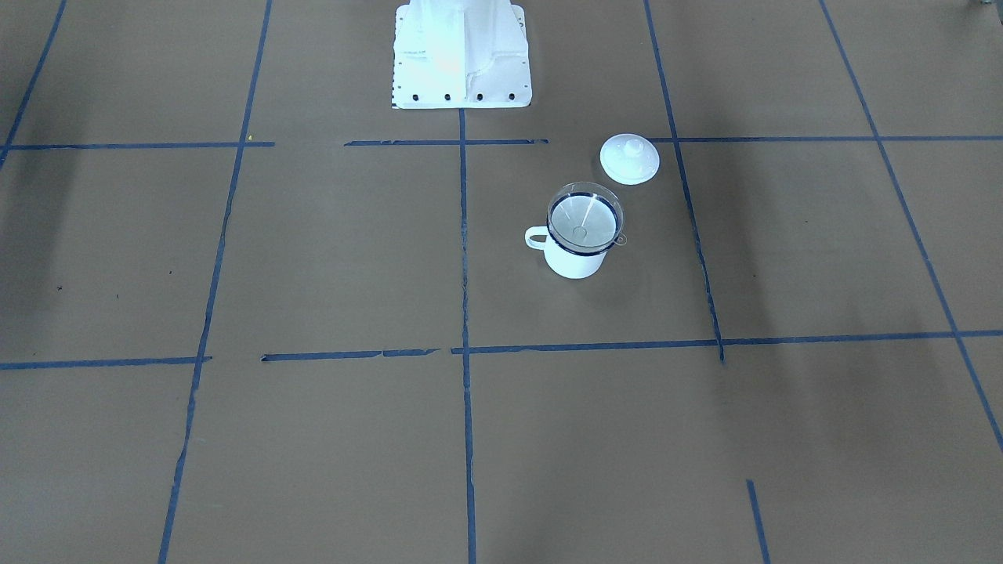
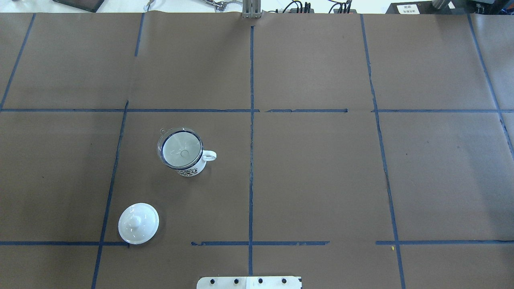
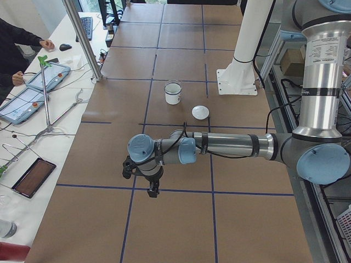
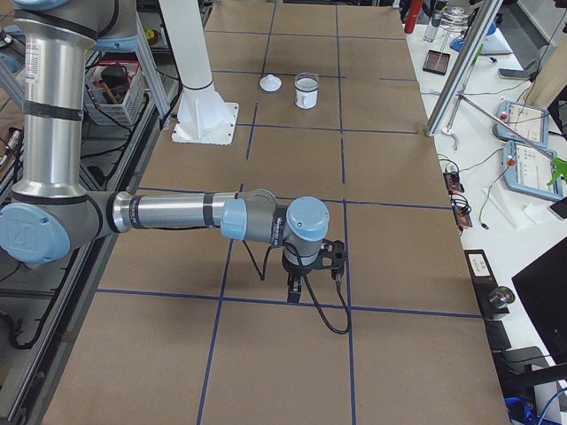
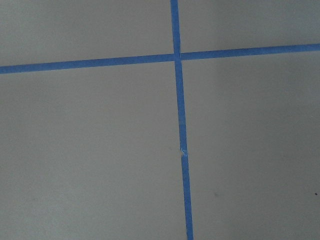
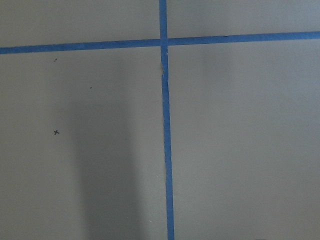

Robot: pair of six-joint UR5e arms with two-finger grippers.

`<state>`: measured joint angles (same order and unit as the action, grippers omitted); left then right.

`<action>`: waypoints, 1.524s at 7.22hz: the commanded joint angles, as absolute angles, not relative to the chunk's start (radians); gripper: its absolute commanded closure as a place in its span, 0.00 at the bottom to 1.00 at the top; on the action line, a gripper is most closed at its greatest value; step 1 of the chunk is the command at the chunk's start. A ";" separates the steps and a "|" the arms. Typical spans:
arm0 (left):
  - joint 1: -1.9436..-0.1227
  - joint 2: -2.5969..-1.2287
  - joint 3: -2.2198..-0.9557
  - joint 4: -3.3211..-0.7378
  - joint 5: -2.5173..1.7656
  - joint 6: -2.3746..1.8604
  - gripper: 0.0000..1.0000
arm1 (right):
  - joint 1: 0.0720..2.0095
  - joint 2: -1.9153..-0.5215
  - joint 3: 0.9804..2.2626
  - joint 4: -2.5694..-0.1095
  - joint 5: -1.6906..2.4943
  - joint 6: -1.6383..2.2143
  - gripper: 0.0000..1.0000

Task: Remove funnel from cup

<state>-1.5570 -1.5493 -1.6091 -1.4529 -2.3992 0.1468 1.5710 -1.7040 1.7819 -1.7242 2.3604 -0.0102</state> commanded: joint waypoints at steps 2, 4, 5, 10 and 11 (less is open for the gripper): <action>-1.557 -1.549 -1.609 -1.454 -2.399 0.147 0.00 | 1.575 -1.704 1.783 -1.723 2.359 -0.008 0.00; -1.557 -1.549 -1.609 -1.454 -2.399 0.147 0.00 | 1.575 -1.704 1.782 -1.723 2.359 -0.008 0.00; -1.557 -1.549 -1.608 -1.453 -2.399 0.147 0.00 | 1.577 -1.703 1.784 -1.723 2.359 -0.009 0.00; -1.557 -1.549 -1.617 -1.453 -2.399 0.146 0.00 | 1.577 -1.703 1.786 -1.723 2.359 -0.006 0.00; -1.557 -1.549 -1.618 -1.453 -2.399 0.146 0.00 | 1.577 -1.703 1.787 -1.723 2.359 -0.005 0.00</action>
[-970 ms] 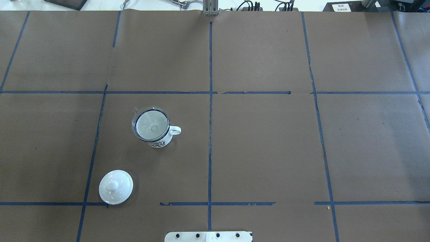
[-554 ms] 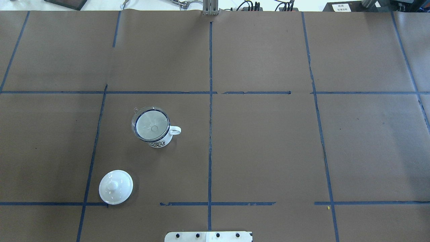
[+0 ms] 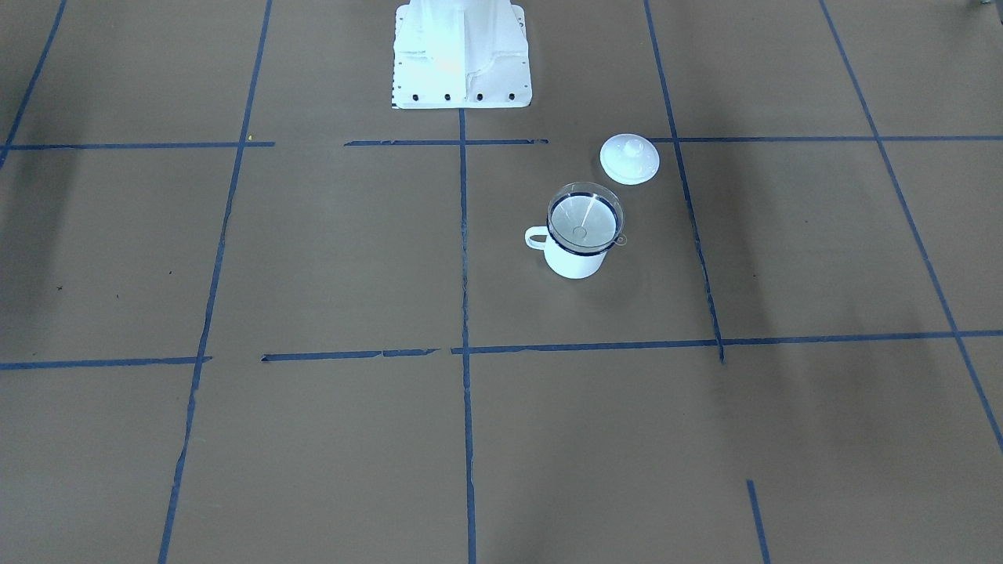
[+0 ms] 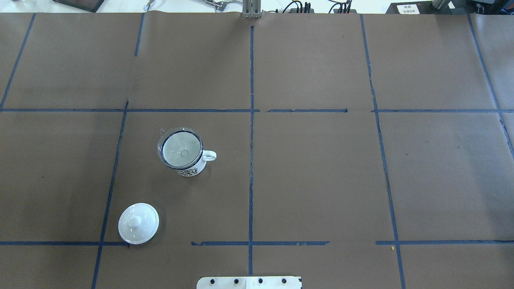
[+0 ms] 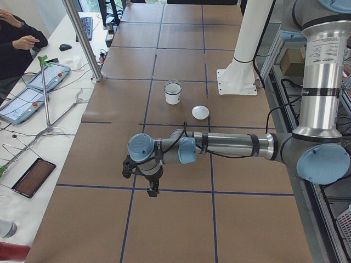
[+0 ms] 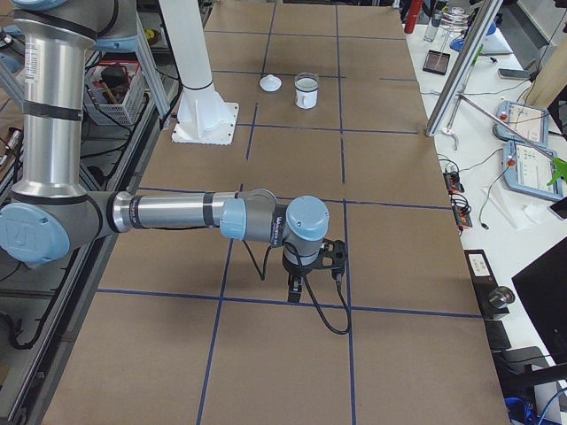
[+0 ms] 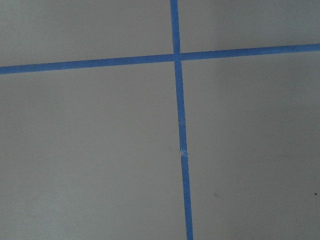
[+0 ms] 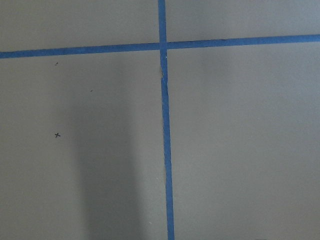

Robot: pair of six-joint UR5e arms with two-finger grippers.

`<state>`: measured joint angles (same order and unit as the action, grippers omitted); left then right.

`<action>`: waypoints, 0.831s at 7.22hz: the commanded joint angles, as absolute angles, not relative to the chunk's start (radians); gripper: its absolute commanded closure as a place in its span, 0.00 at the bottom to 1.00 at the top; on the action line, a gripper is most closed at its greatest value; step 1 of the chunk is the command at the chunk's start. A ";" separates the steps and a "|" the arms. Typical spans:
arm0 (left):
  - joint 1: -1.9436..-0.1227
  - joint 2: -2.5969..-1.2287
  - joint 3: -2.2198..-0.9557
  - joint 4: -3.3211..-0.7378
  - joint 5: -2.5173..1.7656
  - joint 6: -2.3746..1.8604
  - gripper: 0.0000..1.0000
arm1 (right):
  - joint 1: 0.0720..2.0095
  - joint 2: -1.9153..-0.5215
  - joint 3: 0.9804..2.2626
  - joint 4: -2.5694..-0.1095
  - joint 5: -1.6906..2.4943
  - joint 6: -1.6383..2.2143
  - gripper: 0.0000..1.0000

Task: Remove funnel from cup

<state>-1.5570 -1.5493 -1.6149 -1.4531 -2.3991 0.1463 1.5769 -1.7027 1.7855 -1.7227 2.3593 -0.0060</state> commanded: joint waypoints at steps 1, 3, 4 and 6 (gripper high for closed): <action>-1.557 -1.549 -1.618 -1.453 -2.399 0.146 0.00 | 1.577 -1.703 1.787 -1.723 2.359 -0.005 0.00; -1.557 -1.548 -1.626 -1.453 -2.399 0.146 0.00 | 1.577 -1.703 1.787 -1.723 2.359 -0.002 0.00; -1.559 -1.548 -1.631 -1.453 -2.399 0.146 0.00 | 1.577 -1.703 1.787 -1.723 2.359 -0.002 0.00; -1.557 -1.548 -1.632 -1.453 -2.399 0.146 0.00 | 1.577 -1.703 1.789 -1.723 2.361 0.000 0.00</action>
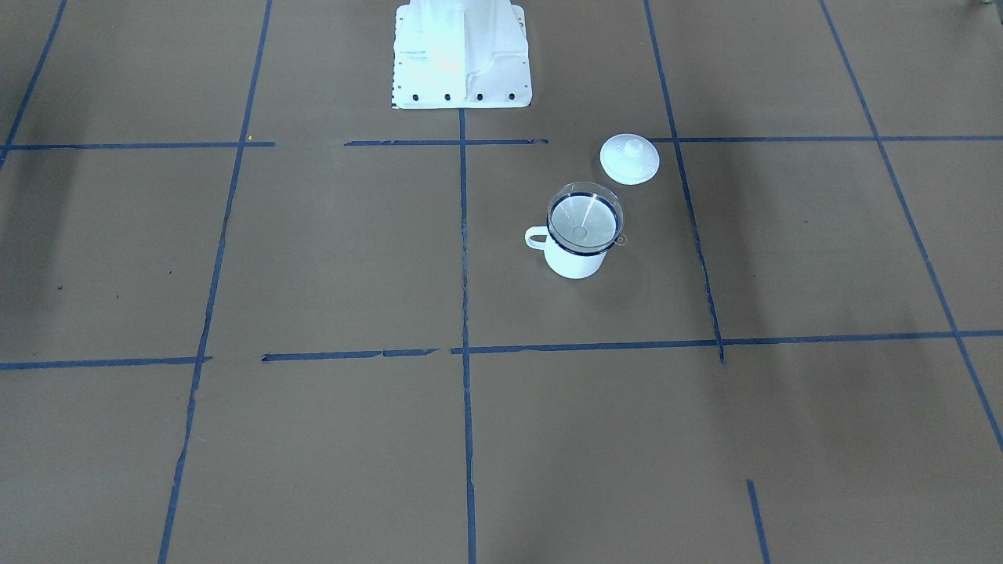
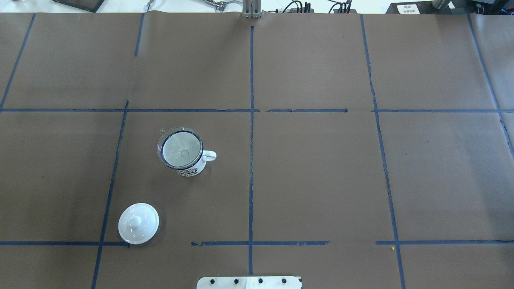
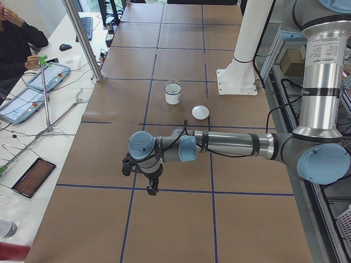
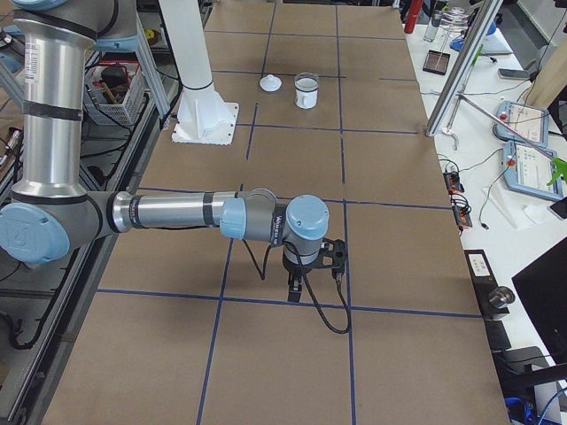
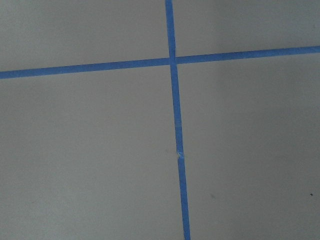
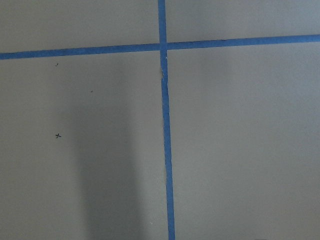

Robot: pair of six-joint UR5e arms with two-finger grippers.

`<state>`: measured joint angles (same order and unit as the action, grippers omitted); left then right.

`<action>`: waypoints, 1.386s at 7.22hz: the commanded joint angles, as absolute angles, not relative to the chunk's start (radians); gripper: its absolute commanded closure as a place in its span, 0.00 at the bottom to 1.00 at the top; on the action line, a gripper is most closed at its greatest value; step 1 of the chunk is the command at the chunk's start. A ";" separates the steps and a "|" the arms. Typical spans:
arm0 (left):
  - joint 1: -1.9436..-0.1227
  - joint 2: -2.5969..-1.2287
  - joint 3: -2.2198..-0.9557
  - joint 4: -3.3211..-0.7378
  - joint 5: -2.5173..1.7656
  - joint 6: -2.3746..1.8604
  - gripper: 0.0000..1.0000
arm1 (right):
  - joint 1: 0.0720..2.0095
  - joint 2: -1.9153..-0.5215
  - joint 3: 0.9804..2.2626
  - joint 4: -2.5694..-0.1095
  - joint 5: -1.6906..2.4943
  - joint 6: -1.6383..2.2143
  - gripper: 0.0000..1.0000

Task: Remove funnel from cup

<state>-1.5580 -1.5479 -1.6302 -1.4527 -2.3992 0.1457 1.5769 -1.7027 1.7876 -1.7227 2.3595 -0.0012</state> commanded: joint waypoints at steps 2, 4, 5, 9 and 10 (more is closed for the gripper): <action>-1.557 -1.549 -1.641 -1.454 -2.401 0.144 0.00 | 1.577 -1.703 1.789 -1.723 2.362 0.000 0.00; -1.554 -1.561 -1.751 -1.453 -2.401 0.144 0.00 | 1.577 -1.701 1.790 -1.723 2.362 0.000 0.00; -1.554 -1.563 -1.814 -1.456 -2.402 0.146 0.00 | 1.577 -1.703 1.790 -1.723 2.362 0.000 0.00; -1.400 -1.684 -1.870 -1.512 -2.414 -0.034 0.00 | 1.577 -1.703 1.790 -1.723 2.365 0.000 0.00; -1.350 -1.707 -1.932 -1.500 -2.414 -0.196 0.00 | 1.577 -1.703 1.792 -1.723 2.367 0.002 0.00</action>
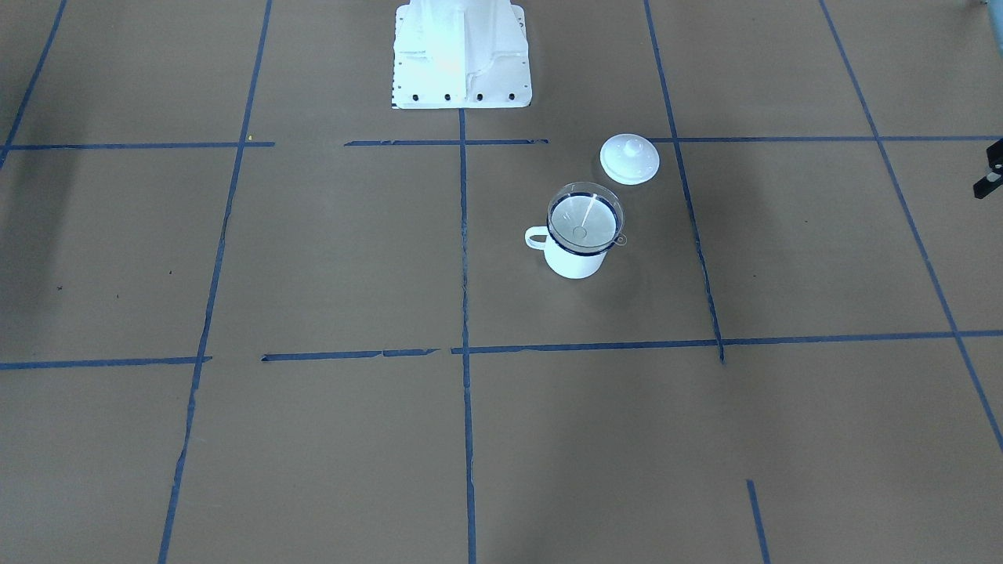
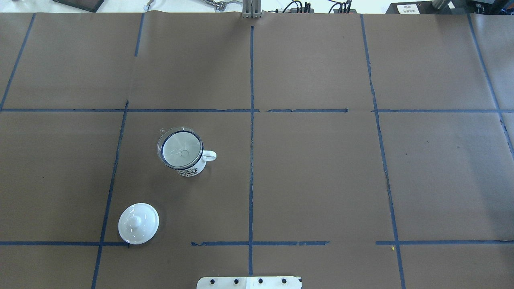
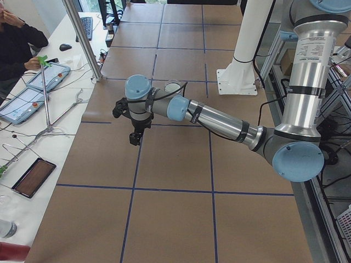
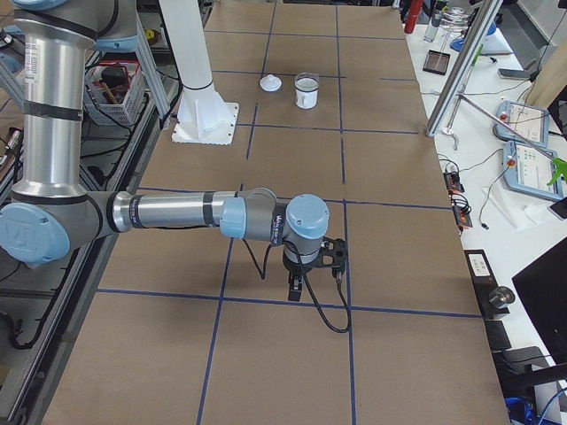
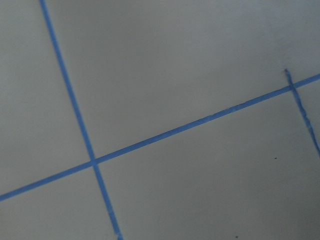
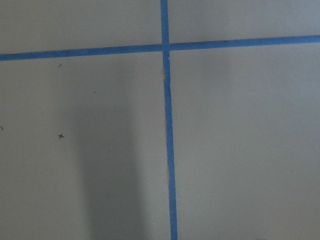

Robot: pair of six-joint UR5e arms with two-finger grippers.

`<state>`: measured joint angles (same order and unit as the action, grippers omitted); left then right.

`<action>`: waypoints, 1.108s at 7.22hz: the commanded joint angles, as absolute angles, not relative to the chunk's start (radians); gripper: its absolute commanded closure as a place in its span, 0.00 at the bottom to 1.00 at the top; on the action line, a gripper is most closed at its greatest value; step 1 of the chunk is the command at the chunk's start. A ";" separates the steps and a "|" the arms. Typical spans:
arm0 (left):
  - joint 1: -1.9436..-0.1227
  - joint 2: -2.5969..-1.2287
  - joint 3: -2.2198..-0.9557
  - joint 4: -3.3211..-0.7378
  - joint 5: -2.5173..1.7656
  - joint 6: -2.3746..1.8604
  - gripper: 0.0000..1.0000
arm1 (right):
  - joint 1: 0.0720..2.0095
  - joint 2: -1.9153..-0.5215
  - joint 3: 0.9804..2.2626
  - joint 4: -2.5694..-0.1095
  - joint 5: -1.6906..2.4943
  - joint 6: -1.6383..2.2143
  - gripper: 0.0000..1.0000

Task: Remove funnel from cup
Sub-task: 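Move the left gripper over the clear funnel in the white mug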

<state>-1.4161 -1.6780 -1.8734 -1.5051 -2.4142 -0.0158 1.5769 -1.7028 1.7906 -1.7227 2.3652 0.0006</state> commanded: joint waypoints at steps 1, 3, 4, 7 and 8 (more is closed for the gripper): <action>-1.271 -1.710 -1.986 -1.500 -2.411 -0.313 0.00 | 1.577 -1.703 1.792 -1.724 2.368 0.002 0.00; -1.061 -1.739 -2.080 -1.502 -2.398 -0.743 0.00 | 1.577 -1.701 1.792 -1.723 2.368 0.002 0.00; -0.963 -1.802 -2.077 -1.500 -2.390 -0.876 0.00 | 1.577 -1.701 1.793 -1.723 2.368 0.002 0.00; -0.746 -1.940 -2.039 -1.514 -2.185 -1.070 0.00 | 1.577 -1.703 1.795 -1.723 2.368 0.002 0.00; -0.700 -1.940 -2.037 -1.516 -2.145 -1.112 0.00 | 1.577 -1.703 1.793 -1.723 2.368 0.000 0.00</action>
